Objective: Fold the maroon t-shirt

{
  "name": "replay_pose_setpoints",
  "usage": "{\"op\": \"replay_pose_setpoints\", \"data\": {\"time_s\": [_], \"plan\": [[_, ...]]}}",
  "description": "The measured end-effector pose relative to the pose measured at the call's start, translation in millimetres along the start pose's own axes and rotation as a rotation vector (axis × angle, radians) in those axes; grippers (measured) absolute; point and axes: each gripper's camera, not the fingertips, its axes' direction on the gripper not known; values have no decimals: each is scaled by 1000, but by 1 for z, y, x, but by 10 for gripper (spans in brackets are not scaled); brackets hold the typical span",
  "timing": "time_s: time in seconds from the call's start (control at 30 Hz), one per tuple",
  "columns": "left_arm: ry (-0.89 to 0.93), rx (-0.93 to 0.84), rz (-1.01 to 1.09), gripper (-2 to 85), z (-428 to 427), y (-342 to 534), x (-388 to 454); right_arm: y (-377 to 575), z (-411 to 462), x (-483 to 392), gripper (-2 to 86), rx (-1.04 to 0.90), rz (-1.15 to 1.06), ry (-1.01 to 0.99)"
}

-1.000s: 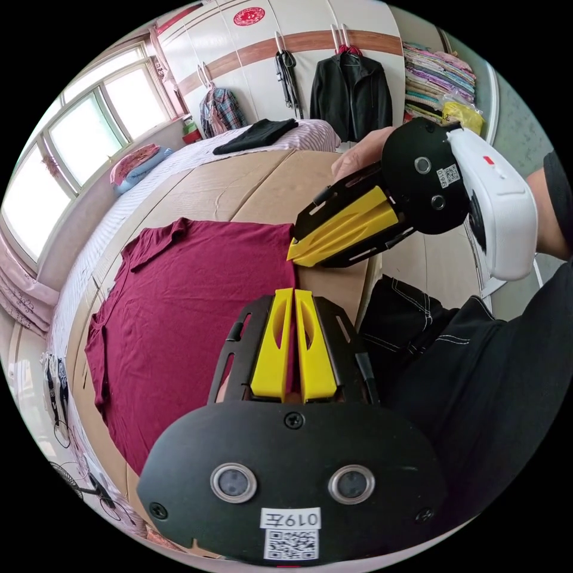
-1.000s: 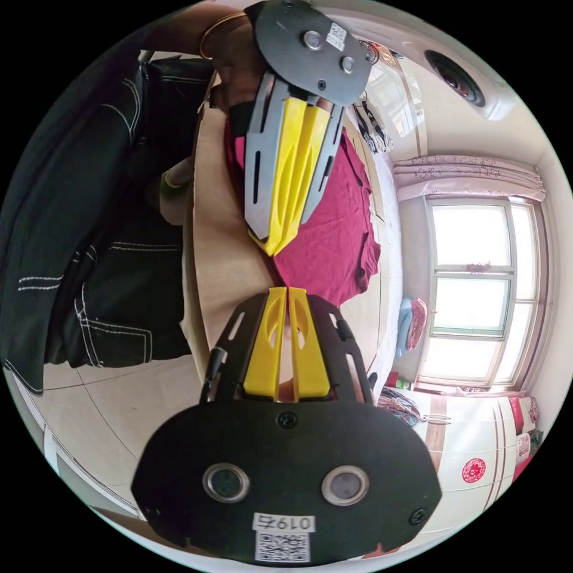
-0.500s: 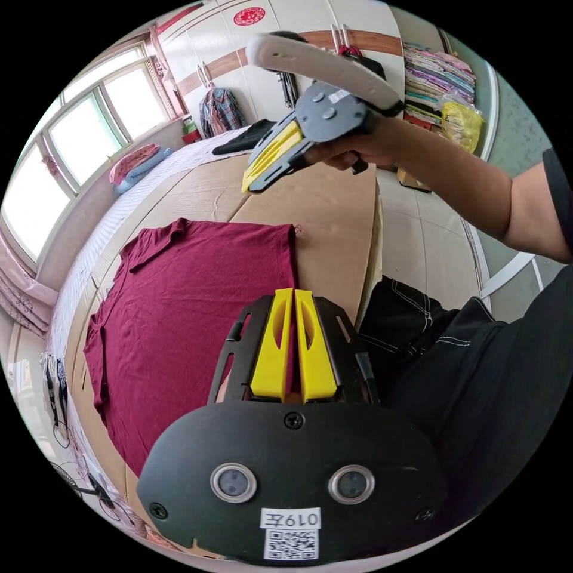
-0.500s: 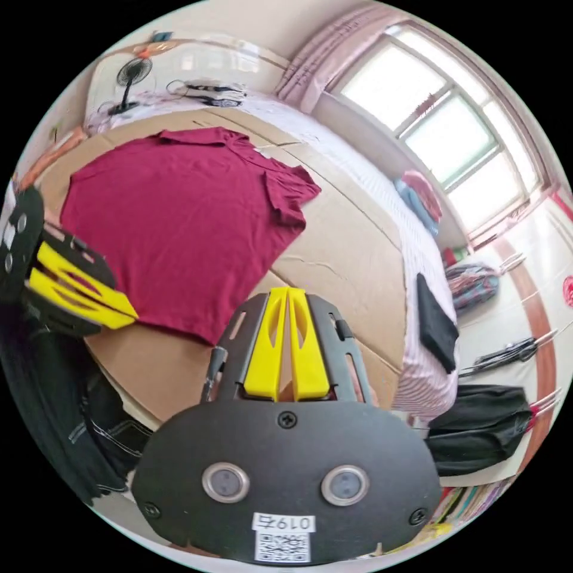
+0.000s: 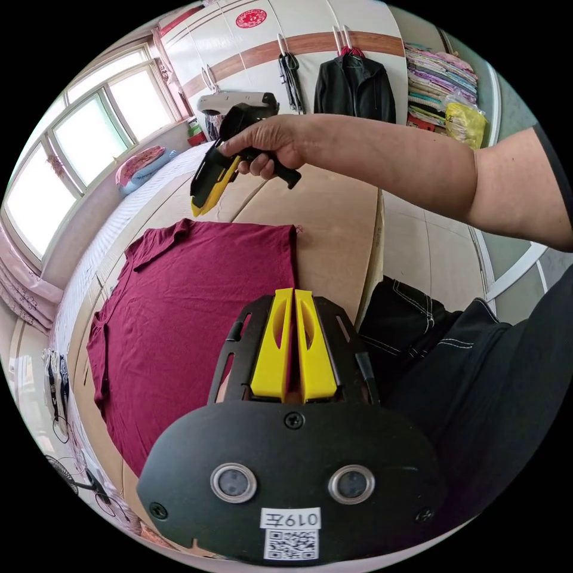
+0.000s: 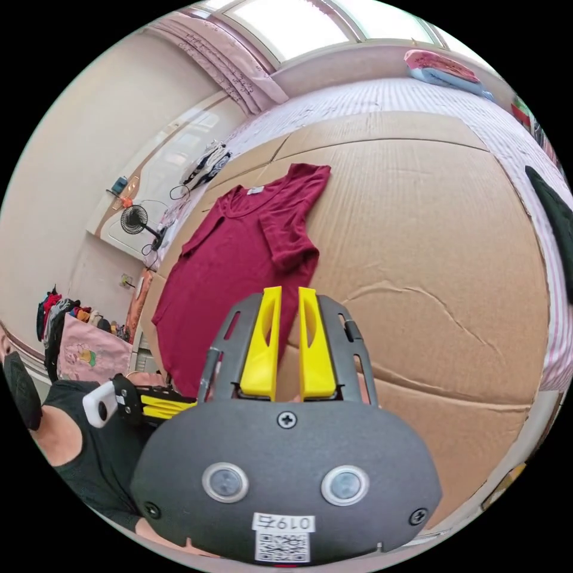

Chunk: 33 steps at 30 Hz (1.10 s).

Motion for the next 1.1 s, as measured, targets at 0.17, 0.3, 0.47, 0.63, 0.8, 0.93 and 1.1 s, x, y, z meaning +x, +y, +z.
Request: {"op": "replay_pose_setpoints", "data": {"time_s": [0.17, 0.3, 0.47, 0.63, 0.8, 0.93, 1.1], "plan": [[5, 8, -10, 9, 0, 1, 1, -28, -18, 26, 36, -26, 67, -3], [5, 10, -5, 9, 0, 0, 3, -41, -28, 32, 17, -34, 72, -9], [7, 11, -6, 10, 0, 1, 5, -56, -42, 30, 2, -36, 37, 9], [-2, 10, -1, 10, 0, 2, 9, -68, -55, 25, -6, -22, 15, 66], [-11, 8, 8, 9, 0, 3, 14, -77, -62, 17, -6, -30, -11, 126], [-13, 6, 13, 9, 0, 4, 17, -77, -66, 12, 0, -13, -15, 133], [-14, 8, 9, 8, 2, 9, 20, -64, -79, 8, 28, 7, -5, 83]]}}
